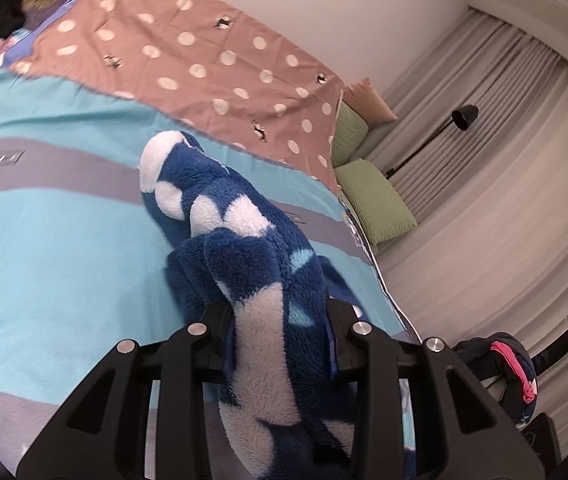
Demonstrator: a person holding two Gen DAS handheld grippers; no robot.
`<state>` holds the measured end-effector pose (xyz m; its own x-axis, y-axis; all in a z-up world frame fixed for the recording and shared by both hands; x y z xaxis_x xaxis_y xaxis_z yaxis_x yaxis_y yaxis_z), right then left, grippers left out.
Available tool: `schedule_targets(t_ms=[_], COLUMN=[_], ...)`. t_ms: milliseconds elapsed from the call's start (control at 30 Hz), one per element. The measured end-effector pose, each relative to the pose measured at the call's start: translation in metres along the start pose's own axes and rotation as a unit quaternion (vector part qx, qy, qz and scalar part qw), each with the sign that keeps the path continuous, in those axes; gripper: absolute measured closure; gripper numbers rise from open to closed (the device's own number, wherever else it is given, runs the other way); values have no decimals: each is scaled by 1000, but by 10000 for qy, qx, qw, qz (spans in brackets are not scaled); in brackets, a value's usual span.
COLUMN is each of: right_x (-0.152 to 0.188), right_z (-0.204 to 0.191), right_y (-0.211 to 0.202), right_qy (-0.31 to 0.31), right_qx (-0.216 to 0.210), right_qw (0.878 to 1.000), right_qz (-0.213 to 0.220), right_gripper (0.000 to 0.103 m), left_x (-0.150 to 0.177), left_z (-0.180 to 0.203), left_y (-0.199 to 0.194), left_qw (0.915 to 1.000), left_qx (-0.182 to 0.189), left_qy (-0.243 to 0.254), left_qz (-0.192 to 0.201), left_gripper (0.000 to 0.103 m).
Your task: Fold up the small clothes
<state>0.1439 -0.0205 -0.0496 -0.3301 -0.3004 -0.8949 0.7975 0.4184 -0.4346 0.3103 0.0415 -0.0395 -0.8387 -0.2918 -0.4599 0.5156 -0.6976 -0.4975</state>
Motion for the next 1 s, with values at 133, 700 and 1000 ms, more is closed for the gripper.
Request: schedule_targets(t_ms=[133, 700, 1000], right_x=[4, 104, 166], right_z=[41, 178, 196], right_y=[-25, -86, -91], right_qy=[462, 2654, 3479], right_qx=[59, -58, -242], right_qw=[9987, 9638, 9372], right_qz=[200, 250, -48], right_gripper=[81, 82, 77], left_x=[7, 109, 152], left_z=[44, 136, 152], left_y=[26, 178, 215], left_qw=[9997, 9797, 9667], left_qx=[-144, -931, -979], left_qy=[154, 1382, 1911], left_qz=[-82, -1114, -1393], left_gripper=[70, 69, 53])
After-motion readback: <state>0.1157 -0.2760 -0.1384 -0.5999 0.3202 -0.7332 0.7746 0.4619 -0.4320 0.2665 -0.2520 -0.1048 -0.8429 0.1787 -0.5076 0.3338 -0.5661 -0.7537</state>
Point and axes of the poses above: each gripper's, at about its wrist camera, not at the fingertips, and y roughly the way its jaws point, z to its right, x to its underside, the point moved 9 cm from there along y, roughly the way its jaws point, and after that the axes turned 14 degrees about -y, right-handed, at the moved point
